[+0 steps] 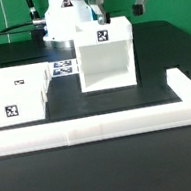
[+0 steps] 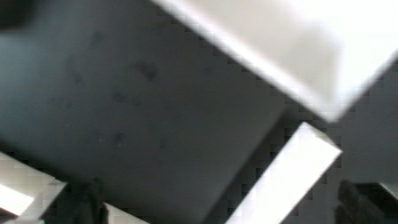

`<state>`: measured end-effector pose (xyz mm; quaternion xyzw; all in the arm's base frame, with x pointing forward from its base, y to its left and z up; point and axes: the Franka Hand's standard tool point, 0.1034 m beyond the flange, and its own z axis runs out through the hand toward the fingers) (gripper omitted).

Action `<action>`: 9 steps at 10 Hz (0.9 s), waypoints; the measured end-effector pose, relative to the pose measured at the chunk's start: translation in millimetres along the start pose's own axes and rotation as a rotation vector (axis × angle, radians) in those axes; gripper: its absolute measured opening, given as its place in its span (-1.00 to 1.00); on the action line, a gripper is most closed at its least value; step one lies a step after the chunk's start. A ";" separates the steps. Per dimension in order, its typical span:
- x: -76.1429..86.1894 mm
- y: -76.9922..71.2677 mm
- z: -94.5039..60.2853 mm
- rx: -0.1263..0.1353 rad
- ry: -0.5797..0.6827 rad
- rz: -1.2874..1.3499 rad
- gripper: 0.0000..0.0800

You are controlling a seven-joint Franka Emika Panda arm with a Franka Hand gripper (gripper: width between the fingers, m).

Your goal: Assemble drawer

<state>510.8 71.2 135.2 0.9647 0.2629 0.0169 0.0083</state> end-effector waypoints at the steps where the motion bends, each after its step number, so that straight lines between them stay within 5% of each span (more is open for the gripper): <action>1: -0.2 -0.1 0.9 0.001 -0.001 0.000 0.62; 3: -4.1 -2.7 0.9 0.001 0.004 0.075 0.62; 5: -26.0 -22.6 1.3 -0.003 -0.013 0.292 0.62; 9: -30.2 -33.8 4.4 0.010 -0.031 0.408 0.62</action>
Offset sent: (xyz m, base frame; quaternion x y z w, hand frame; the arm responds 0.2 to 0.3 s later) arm -0.0544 -0.0132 0.0035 -0.0253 0.0150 0.2539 0.9668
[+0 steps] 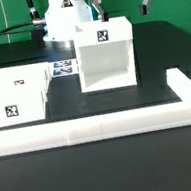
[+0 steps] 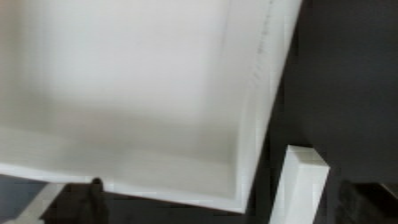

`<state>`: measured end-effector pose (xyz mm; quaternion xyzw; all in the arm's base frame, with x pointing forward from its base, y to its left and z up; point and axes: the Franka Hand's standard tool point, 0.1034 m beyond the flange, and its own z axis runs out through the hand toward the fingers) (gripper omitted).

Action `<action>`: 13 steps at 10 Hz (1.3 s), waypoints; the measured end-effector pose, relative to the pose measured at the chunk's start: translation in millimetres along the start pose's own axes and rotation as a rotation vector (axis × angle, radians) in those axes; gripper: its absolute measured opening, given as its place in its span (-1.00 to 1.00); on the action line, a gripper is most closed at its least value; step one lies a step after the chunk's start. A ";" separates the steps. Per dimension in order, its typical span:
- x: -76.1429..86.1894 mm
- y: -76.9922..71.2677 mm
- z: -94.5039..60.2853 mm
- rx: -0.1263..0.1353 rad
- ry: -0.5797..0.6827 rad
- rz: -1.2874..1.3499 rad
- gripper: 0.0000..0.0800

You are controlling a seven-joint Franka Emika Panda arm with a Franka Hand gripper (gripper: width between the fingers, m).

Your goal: Assemble drawer

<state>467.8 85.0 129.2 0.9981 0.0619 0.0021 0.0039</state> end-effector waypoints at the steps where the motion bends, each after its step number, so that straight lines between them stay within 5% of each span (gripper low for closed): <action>1: -0.1 0.0 0.2 0.000 0.000 0.000 0.62; 4: -24.6 -8.8 15.5 0.053 -0.001 0.182 0.62; 8: -40.0 -13.5 25.6 0.072 -0.023 0.233 0.62; 10: -40.4 -14.7 27.1 0.072 -0.024 0.229 -0.01; 11: -40.5 -14.7 27.2 0.072 -0.025 0.229 -0.01; 13: -40.6 -14.8 27.3 0.072 -0.025 0.229 -0.79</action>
Offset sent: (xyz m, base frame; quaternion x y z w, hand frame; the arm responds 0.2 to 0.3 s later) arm -0.0515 0.0184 -0.0220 0.0661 0.0118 0.2017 0.9771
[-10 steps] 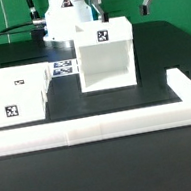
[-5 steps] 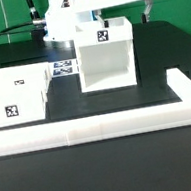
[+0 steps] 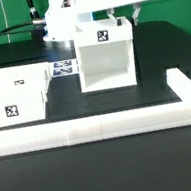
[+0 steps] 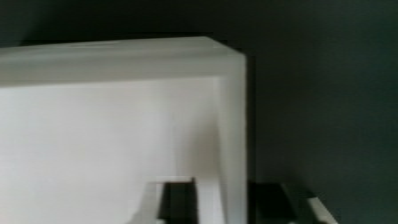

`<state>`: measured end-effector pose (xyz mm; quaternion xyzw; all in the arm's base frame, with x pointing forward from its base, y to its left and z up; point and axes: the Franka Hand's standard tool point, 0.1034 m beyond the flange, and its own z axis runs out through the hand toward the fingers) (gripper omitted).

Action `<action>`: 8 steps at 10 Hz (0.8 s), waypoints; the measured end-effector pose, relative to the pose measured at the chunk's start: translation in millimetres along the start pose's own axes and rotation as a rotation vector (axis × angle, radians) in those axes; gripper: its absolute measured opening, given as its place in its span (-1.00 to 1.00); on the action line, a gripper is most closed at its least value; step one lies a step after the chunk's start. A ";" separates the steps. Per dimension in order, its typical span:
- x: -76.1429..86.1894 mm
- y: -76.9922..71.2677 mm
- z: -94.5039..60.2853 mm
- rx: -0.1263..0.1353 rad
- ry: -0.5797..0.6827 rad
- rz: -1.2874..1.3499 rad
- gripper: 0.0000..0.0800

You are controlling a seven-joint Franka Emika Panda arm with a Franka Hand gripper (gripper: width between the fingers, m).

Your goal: Assemble drawer

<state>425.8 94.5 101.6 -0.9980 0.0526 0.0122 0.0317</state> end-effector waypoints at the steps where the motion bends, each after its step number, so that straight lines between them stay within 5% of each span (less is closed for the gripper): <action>1: 0.1 0.0 -0.1 0.000 0.000 0.000 -0.79; 6: 0.1 0.0 -0.1 0.000 0.000 0.000 -0.91; 8: 23.8 -0.1 -0.9 0.010 0.017 -0.048 -0.91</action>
Offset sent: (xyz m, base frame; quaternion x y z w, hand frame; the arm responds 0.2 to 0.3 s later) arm 0.0000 0.0000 0.0000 0.0000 0.0000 0.0000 1.0000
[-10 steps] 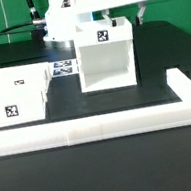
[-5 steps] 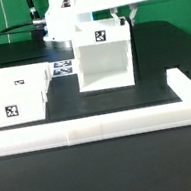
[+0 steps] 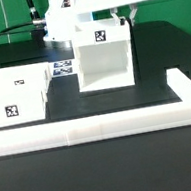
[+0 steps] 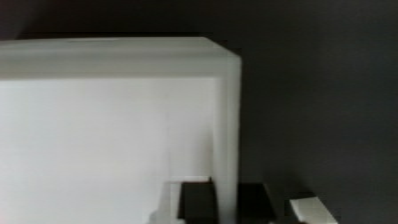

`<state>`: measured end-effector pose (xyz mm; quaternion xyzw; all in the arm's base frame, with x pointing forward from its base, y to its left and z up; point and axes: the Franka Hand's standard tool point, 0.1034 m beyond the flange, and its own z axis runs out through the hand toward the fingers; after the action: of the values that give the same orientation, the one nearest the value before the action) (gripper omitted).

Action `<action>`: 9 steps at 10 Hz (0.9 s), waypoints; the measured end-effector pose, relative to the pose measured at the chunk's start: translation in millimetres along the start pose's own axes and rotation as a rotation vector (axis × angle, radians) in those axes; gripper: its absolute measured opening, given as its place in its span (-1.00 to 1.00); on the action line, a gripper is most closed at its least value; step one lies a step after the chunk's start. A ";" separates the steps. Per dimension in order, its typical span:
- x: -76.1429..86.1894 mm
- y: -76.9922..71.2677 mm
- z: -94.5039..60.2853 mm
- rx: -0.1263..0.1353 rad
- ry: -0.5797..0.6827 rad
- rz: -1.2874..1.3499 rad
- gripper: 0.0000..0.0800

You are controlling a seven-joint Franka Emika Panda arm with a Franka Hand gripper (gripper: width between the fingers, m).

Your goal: Assemble drawer

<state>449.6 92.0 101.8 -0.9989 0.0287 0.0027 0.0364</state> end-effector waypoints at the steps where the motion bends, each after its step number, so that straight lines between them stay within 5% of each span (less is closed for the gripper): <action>1: 20.1 -0.7 -0.2 0.008 0.015 -0.008 -0.91; 6: 104.5 -10.4 -1.2 0.038 0.115 -0.026 -0.90; 9: 113.1 -11.8 -2.8 0.041 0.136 -0.042 -0.90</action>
Offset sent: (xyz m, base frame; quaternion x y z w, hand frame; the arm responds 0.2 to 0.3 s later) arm 0.0605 0.0007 -0.0114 0.0149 0.0085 -0.0146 0.9997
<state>563.2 97.1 104.6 -0.9962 0.0100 -0.0663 0.0548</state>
